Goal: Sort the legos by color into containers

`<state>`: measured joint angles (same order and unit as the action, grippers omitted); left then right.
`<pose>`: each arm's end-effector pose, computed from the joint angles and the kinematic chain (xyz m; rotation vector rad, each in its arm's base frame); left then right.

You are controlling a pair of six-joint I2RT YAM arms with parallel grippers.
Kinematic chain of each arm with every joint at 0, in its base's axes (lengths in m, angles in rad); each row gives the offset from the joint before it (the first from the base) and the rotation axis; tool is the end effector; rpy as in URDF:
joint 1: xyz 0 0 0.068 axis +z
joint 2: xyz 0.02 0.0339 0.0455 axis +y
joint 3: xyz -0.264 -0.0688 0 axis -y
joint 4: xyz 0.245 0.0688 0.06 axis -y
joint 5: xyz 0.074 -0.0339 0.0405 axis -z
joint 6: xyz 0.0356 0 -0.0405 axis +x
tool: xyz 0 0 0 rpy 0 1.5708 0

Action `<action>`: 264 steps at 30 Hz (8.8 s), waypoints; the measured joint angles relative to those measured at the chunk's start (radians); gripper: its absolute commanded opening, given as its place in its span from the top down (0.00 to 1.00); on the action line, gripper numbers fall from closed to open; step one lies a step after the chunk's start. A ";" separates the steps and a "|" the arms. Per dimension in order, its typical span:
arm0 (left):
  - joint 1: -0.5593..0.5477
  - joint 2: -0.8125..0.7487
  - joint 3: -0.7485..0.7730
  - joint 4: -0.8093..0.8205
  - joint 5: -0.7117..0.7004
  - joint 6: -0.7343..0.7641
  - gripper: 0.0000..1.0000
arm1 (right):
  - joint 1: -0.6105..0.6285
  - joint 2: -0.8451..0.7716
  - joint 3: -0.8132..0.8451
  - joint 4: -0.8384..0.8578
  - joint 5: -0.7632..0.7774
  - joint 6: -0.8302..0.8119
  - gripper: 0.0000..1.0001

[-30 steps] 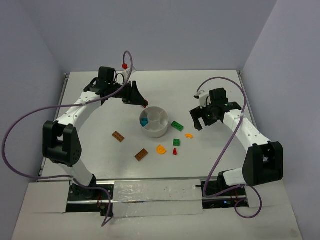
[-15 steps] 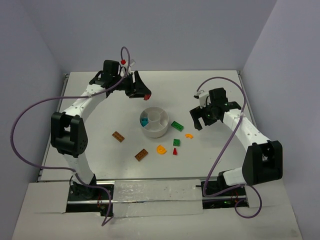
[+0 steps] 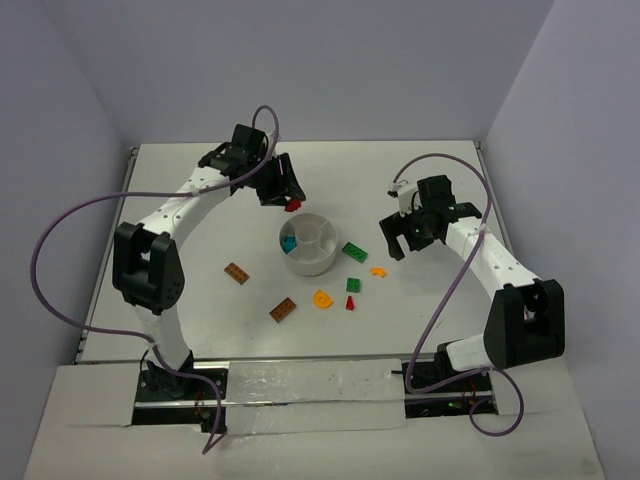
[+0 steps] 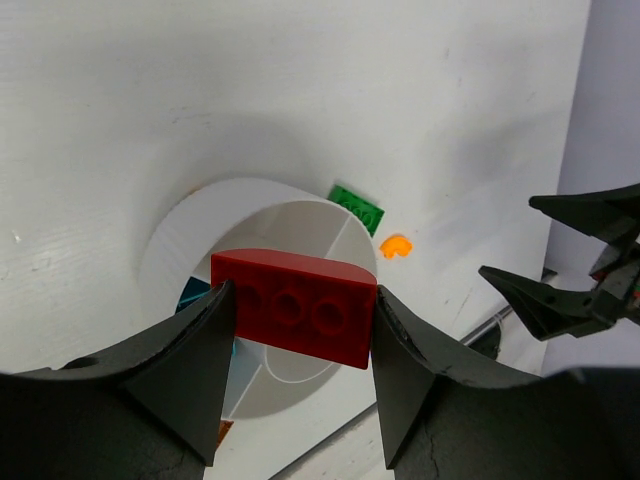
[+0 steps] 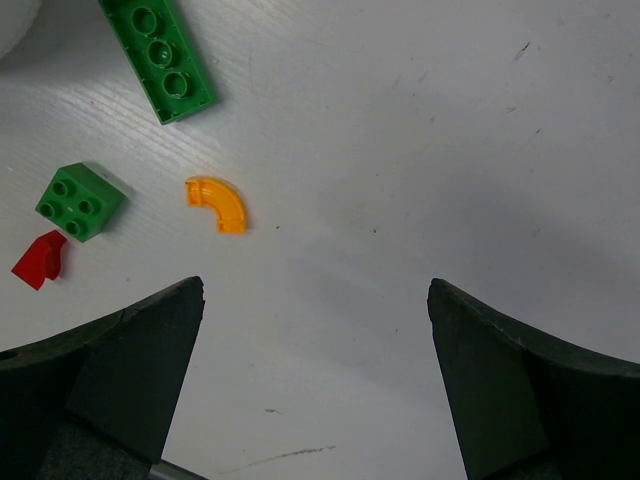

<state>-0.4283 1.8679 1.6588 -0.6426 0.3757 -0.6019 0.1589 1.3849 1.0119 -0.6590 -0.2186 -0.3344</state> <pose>0.3766 -0.1863 0.2932 -0.0395 2.5567 -0.8942 0.2723 0.0515 0.2462 -0.7053 2.4815 0.2195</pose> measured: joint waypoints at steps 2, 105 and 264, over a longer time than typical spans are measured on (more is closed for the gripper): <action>-0.006 0.001 0.000 -0.007 -0.022 -0.004 0.64 | 0.000 0.001 0.000 0.000 0.001 0.000 0.00; 0.232 -0.537 -0.193 0.086 -0.451 0.313 0.24 | 0.583 0.166 -0.094 0.106 0.095 0.516 0.55; 0.253 -0.229 -0.101 0.021 -0.064 0.519 0.01 | 0.304 0.581 0.713 0.036 -0.308 -0.005 0.90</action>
<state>-0.1749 1.6387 1.5578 -0.6217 0.3114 -0.0833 0.4627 1.9661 1.7252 -0.6232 -0.5270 -0.3393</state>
